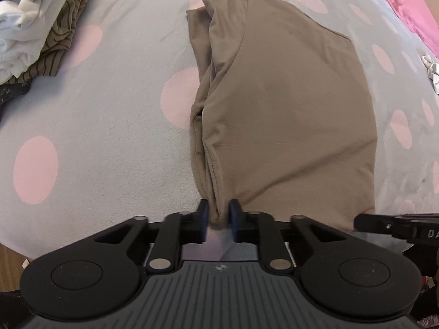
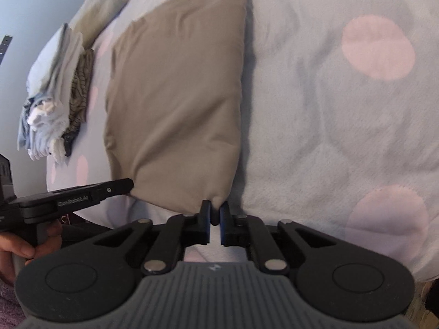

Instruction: Fold clothes

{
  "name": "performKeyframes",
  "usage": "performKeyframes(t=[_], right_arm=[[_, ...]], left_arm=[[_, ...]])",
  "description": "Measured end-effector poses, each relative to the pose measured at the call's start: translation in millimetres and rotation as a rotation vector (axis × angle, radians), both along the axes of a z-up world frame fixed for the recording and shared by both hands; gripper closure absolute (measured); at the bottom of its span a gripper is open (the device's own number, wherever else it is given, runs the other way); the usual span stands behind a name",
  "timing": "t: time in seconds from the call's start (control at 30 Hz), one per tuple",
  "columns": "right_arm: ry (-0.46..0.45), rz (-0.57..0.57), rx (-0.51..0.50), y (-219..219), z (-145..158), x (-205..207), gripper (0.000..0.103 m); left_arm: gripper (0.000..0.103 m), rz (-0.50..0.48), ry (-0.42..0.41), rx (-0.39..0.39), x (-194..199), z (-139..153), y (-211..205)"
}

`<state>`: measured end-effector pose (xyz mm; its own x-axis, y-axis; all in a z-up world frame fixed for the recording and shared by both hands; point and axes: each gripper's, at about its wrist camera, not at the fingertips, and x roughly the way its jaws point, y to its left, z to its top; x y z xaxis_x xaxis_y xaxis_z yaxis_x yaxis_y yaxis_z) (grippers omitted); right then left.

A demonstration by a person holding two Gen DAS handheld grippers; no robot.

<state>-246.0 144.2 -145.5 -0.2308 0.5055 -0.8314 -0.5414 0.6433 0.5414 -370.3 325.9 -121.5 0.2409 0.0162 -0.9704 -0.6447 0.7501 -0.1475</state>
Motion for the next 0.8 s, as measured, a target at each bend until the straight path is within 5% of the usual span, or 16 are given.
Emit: performKeyframes(t=[0.37,0.63,0.8], right_arm=[[-0.1,0.072,-0.008,-10,58,2,0.098],[-0.075,0.159,-0.149,-14,29,-13,0.098],[-0.05,0.149,-0.219,-20,14,-9,0.093]], left_arm=[[0.098,-0.073,-0.061,-0.035,-5,47,-22],[0.098,-0.153,0.064,-0.066,-2,28,-46],[0.094,-0.123,0.094,-0.105,-8,18,-42]])
